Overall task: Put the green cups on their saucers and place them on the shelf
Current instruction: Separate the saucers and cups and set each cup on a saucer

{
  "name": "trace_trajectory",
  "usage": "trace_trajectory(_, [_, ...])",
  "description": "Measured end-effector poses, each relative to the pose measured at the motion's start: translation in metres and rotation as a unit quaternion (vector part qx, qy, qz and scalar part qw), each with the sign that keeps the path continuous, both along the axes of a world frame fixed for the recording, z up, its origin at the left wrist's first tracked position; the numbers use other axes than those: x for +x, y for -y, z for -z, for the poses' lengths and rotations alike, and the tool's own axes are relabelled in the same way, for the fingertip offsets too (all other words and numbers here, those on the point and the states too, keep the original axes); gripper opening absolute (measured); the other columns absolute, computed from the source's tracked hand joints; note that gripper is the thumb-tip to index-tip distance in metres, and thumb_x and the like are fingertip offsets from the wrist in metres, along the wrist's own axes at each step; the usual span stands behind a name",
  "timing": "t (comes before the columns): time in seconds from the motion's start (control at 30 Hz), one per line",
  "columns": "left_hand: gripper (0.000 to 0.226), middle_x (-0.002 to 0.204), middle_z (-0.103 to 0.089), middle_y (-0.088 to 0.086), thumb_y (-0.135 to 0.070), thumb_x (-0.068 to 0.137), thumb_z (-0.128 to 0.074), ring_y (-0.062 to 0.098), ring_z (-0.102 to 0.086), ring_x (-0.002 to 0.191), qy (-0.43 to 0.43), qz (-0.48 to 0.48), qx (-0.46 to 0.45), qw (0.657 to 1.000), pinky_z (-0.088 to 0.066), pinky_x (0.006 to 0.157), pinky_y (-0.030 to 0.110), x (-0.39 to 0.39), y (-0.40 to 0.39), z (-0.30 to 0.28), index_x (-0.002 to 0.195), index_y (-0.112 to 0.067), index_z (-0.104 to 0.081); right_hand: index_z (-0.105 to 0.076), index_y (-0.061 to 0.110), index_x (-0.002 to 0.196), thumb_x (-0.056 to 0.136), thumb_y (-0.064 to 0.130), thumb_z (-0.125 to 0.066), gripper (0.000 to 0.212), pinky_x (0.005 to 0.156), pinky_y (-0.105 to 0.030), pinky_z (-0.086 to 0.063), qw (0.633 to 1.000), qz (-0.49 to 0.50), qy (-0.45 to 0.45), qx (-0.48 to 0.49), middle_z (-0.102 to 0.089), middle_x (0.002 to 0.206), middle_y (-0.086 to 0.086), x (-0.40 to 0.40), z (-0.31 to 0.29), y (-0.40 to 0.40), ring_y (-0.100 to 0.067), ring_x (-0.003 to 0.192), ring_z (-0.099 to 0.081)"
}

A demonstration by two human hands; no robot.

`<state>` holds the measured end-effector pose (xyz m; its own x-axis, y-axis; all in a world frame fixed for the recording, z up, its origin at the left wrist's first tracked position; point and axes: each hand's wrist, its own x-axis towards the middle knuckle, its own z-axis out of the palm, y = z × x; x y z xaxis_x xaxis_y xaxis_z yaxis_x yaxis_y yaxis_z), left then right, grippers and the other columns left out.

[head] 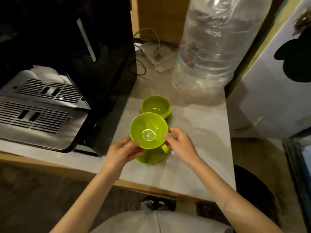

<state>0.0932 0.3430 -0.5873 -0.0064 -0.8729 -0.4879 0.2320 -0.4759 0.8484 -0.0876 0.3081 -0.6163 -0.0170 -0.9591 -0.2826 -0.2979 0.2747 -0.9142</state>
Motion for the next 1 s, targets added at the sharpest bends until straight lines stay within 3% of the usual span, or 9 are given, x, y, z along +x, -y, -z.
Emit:
trace_trajectory(0.03, [0.033, 0.07, -0.076, 0.001, -0.006, 0.085, -0.054, 0.012, -0.072, 0.065, 0.0, -0.004, 0.007, 1.0, -0.058, 0.064, 0.02, 0.003, -0.004, 0.004, 0.118, -0.006, -0.057, -0.055, 0.027, 0.089, 0.085, 0.023, -0.058, 0.006, 0.088, -0.052, -0.051, 1.0, -0.009, -0.007, 0.007, -0.068, 0.091, -0.006, 0.002, 0.004, -0.003, -0.026, 0.088, -0.065])
trace_trajectory(0.13, [0.039, 0.088, -0.072, 0.011, -0.006, 0.084, -0.056, 0.013, -0.073, 0.068, 0.002, -0.01, 0.024, 1.0, -0.059, 0.064, 0.021, 0.009, -0.01, 0.014, 0.123, -0.003, -0.053, -0.057, 0.012, 0.109, 0.085, 0.026, -0.058, 0.027, 0.088, -0.051, -0.052, 0.999, -0.027, -0.025, 0.031, -0.07, 0.102, -0.015, 0.005, 0.012, -0.009, -0.029, 0.093, -0.066])
trace_trajectory(0.27, [0.034, 0.076, -0.075, 0.005, -0.004, 0.085, -0.054, 0.014, -0.072, 0.065, -0.015, -0.01, 0.04, 0.999, -0.059, 0.061, 0.021, 0.009, -0.013, 0.021, 0.119, -0.004, -0.056, -0.055, 0.006, 0.119, 0.087, 0.027, -0.056, 0.039, 0.089, -0.049, -0.052, 0.997, -0.042, -0.043, 0.044, -0.07, 0.106, -0.019, 0.005, 0.015, -0.014, -0.031, 0.096, -0.066])
trace_trajectory(0.43, [0.036, 0.094, -0.069, 0.018, -0.005, 0.085, -0.055, 0.015, -0.072, 0.065, -0.008, -0.006, 0.056, 0.998, -0.059, 0.063, 0.021, 0.007, -0.011, 0.028, 0.121, -0.003, -0.055, -0.056, 0.005, 0.121, 0.088, 0.024, -0.055, 0.037, 0.088, -0.043, -0.054, 0.997, -0.032, -0.048, 0.052, -0.07, 0.106, -0.02, 0.002, 0.018, -0.016, -0.027, 0.092, -0.066])
trace_trajectory(0.7, [0.041, 0.095, -0.069, 0.018, -0.008, 0.085, -0.056, 0.015, -0.072, 0.067, 0.019, 0.02, 0.063, 0.998, -0.059, 0.065, 0.023, 0.006, -0.006, 0.032, 0.126, -0.008, -0.05, -0.057, 0.008, 0.118, 0.088, 0.025, -0.056, 0.034, 0.082, -0.038, -0.056, 0.997, -0.026, -0.055, 0.057, -0.07, 0.096, -0.012, 0.0, 0.016, -0.015, -0.023, 0.084, -0.067])
trace_trajectory(0.87, [0.027, 0.083, -0.07, 0.012, -0.027, 0.087, -0.054, 0.015, -0.07, 0.061, 0.122, 0.052, 0.044, 0.99, -0.058, 0.058, 0.023, 0.015, -0.002, 0.024, 0.11, -0.013, -0.054, -0.062, 0.011, 0.099, 0.089, 0.035, -0.05, 0.029, 0.074, -0.037, -0.052, 0.996, -0.009, -0.043, 0.077, -0.067, 0.096, -0.013, -0.009, 0.012, -0.006, -0.029, 0.087, -0.065])
trace_trajectory(1.0, [0.031, 0.079, -0.068, 0.013, -0.029, 0.088, -0.052, 0.021, -0.068, 0.064, 0.214, 0.061, 0.06, 0.973, -0.057, 0.051, 0.023, 0.031, 0.006, 0.028, 0.108, -0.006, -0.057, -0.059, 0.01, 0.096, 0.091, 0.022, -0.048, 0.017, 0.072, -0.039, -0.057, 0.991, 0.017, -0.016, 0.133, -0.066, 0.088, -0.015, -0.02, 0.014, 0.009, -0.029, 0.072, -0.068])
